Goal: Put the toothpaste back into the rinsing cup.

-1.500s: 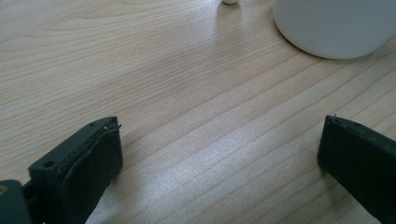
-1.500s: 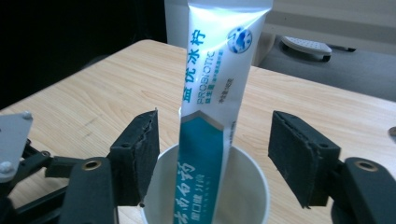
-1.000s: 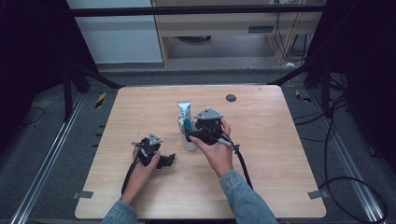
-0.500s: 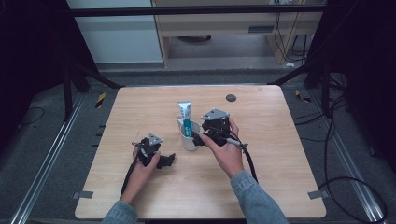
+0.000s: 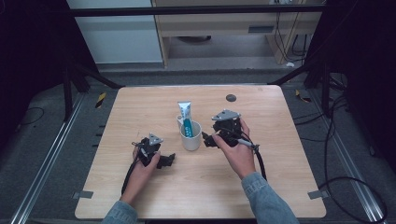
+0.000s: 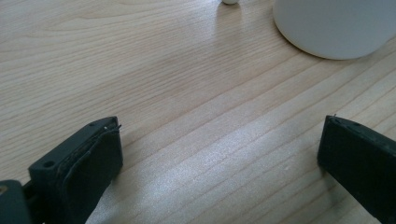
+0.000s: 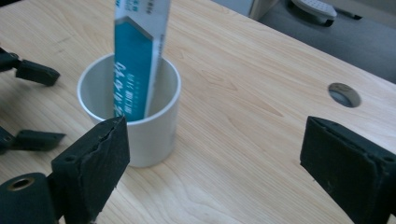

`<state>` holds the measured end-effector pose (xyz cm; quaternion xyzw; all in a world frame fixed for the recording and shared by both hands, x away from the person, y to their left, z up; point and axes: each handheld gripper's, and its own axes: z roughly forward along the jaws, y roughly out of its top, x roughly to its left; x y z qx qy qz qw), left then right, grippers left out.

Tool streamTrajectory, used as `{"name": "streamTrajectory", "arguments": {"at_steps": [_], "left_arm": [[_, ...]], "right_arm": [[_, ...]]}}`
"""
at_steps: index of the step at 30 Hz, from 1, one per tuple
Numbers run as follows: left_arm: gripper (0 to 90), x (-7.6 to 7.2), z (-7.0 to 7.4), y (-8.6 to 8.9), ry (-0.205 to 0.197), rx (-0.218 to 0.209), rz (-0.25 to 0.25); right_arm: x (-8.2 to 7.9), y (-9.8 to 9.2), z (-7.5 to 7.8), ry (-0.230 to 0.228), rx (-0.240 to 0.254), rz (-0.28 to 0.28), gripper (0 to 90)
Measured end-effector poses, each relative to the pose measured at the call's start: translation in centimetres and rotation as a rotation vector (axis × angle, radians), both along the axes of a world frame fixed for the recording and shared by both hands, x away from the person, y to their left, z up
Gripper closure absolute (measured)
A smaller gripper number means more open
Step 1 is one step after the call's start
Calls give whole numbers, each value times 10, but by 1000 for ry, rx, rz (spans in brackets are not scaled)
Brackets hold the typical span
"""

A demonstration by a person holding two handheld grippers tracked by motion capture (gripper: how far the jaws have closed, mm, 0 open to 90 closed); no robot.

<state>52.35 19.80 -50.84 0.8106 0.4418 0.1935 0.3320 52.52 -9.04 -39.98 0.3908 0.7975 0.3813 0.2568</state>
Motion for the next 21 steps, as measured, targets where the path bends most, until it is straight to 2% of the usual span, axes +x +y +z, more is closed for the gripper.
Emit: {"name": "streamTrajectory", "arguments": {"at_steps": [8,11,13,16,21], "left_arm": [[0,0,0,0,0,0,1],[0,0,0,0,-1,-1,1],[0,0,0,0,0,-1,1],[0,0,0,0,-1,-1,1],[0,0,0,0,0,2,0]], "right_arm": [[-5,-25,1,-15,-31,-10,104],[-5,-38,-4,-32,-40,-37,107],[-5,-46,-7,-16,-41,-47,103],[-6,-56,-11,-23,-50,-57,103],[-9,-71,-19,-7,-56,-74,96]]}}
